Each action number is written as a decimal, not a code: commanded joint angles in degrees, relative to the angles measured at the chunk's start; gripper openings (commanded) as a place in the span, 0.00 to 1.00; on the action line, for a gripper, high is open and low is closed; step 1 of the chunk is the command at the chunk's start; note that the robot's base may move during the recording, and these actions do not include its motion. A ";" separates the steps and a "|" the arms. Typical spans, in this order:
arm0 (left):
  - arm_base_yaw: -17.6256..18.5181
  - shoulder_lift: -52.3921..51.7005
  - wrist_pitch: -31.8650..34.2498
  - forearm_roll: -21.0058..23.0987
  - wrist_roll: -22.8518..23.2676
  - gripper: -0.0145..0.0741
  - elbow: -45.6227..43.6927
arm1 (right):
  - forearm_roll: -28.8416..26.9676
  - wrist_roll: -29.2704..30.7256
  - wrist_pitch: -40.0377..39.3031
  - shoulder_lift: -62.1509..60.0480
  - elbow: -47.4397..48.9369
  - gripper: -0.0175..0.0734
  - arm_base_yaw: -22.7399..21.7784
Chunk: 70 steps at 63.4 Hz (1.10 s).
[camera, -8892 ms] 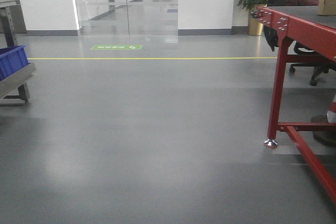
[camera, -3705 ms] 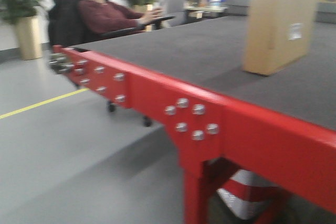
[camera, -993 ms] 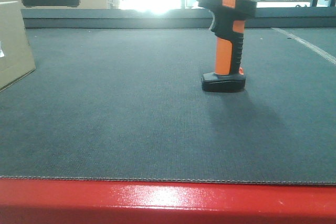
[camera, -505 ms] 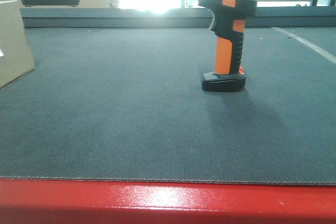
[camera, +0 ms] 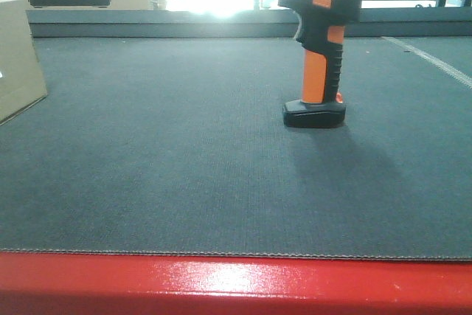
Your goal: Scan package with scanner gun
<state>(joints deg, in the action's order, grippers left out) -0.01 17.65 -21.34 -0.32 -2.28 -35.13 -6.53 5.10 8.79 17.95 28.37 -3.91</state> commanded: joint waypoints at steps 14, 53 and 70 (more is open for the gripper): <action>2.07 17.89 -8.86 0.32 0.36 0.81 -12.11 | 0.45 -0.07 -4.33 14.18 1.12 0.82 0.15; -7.46 64.33 -46.53 -1.79 -8.74 0.82 -58.59 | 0.45 -0.07 -7.07 19.12 1.12 0.81 3.75; -7.62 76.46 -48.63 -0.68 -11.71 0.82 -68.36 | 0.45 -0.07 -7.07 19.12 1.12 0.81 4.00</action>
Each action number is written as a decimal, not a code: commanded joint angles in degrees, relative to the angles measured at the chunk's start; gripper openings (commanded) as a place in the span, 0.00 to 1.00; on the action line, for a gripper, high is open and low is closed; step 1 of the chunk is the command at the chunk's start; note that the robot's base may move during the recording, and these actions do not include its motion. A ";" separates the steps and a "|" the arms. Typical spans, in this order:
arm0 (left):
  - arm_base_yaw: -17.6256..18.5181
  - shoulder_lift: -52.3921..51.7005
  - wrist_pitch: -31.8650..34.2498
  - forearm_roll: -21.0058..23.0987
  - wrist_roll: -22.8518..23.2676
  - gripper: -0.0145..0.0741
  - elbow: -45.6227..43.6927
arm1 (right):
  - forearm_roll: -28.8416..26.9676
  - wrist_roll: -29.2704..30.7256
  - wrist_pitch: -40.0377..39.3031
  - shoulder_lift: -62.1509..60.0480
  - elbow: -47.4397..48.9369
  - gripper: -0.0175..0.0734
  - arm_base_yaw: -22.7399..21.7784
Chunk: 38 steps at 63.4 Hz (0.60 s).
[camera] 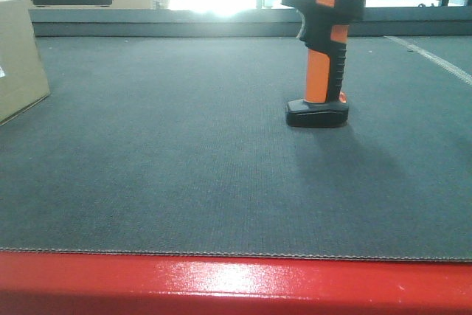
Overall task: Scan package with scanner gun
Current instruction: 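Grasp the tan box with the left gripper and lift it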
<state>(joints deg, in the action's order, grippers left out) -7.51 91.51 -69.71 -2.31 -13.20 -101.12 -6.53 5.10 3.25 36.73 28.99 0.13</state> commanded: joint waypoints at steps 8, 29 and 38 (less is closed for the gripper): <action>-0.13 6.61 -0.25 4.42 -3.08 0.82 -4.24 | 0.45 -0.07 -1.54 0.34 0.50 0.81 -0.04; -1.46 13.97 0.20 3.69 -3.08 0.82 -4.35 | 0.45 -0.07 -0.67 0.34 0.50 0.81 -0.05; -1.46 15.63 0.70 2.31 -3.08 0.82 -4.35 | 0.45 -0.07 -0.55 0.34 0.50 0.81 -0.05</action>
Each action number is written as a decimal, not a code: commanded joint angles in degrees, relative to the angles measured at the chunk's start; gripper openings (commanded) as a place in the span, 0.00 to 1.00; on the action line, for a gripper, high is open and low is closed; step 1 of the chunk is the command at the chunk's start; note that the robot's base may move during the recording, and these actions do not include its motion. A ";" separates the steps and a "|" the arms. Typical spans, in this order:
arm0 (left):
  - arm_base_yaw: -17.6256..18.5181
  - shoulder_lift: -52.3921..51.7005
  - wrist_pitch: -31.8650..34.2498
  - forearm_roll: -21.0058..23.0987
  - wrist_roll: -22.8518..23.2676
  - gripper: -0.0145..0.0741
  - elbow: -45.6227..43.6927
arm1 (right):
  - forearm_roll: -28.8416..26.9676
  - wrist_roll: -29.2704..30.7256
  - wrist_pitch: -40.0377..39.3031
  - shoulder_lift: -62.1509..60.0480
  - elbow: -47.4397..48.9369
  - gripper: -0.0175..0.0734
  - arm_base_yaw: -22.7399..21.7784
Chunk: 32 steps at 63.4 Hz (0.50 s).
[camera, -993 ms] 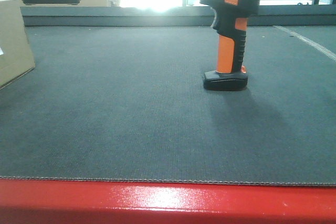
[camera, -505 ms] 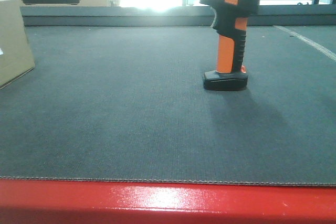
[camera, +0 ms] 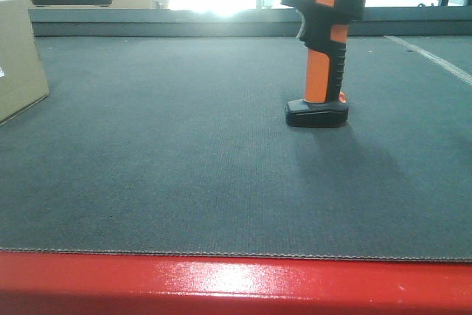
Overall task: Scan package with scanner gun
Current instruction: 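Grasp the tan box with the left gripper and lift it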
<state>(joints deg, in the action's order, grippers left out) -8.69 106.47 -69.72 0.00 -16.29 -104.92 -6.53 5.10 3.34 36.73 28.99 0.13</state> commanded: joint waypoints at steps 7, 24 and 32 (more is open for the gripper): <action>-0.27 1.86 0.71 0.40 0.00 0.82 -0.43 | 0.45 -0.07 -0.64 0.34 0.50 0.81 -0.05; -0.27 2.83 1.72 0.40 1.46 0.75 -0.43 | 0.45 -0.07 -0.42 0.34 0.50 0.81 -0.05; -0.27 2.83 1.59 0.40 1.46 0.65 -0.43 | 0.45 -0.07 -0.42 0.34 0.50 0.81 -0.05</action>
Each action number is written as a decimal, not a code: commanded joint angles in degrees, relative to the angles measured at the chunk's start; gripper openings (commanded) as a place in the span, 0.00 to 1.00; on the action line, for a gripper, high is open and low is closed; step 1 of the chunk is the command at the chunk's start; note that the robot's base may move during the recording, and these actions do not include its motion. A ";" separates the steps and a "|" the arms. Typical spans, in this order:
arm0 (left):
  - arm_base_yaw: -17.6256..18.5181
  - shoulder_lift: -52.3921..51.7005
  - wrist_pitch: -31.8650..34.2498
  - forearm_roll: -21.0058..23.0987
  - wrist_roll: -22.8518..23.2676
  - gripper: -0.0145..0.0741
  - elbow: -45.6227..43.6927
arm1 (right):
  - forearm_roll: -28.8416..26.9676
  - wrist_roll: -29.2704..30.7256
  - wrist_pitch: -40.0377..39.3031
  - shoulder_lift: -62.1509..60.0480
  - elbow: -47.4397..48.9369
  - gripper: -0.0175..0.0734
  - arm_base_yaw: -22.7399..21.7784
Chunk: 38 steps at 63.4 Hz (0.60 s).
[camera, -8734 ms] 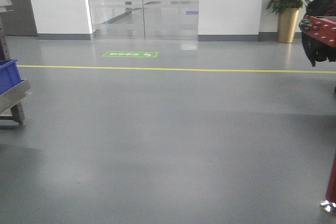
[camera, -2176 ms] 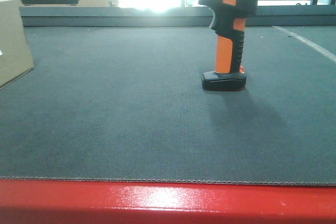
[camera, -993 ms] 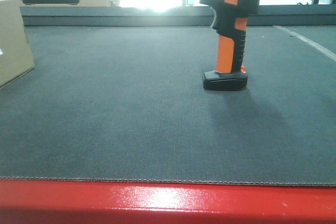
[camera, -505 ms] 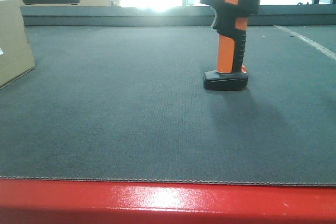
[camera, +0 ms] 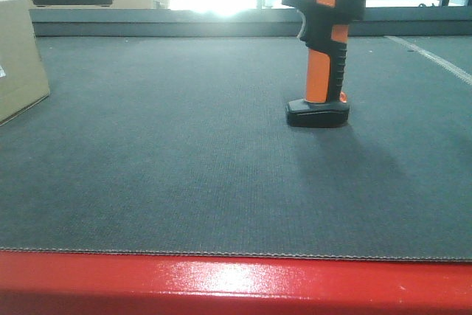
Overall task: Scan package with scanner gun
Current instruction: 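Grasp the tan box with the left gripper and lift it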
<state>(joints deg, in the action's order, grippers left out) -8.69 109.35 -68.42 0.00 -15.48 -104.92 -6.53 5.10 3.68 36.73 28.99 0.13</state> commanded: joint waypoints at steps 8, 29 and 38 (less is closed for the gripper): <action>-0.27 -0.04 -0.90 0.40 1.17 0.39 -0.43 | 0.45 -0.07 -0.76 0.34 0.50 0.81 -0.05; -0.27 -2.84 -1.54 5.24 1.29 0.04 -0.43 | 0.45 -0.07 -0.76 0.34 0.50 0.81 -0.05; -0.27 -8.39 -1.54 11.27 1.29 0.04 -0.43 | 0.45 -0.07 -0.76 0.34 0.50 0.81 -0.05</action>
<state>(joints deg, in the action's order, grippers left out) -8.69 105.58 -70.19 6.94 -14.68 -104.81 -6.53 5.10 3.68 36.73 28.99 0.13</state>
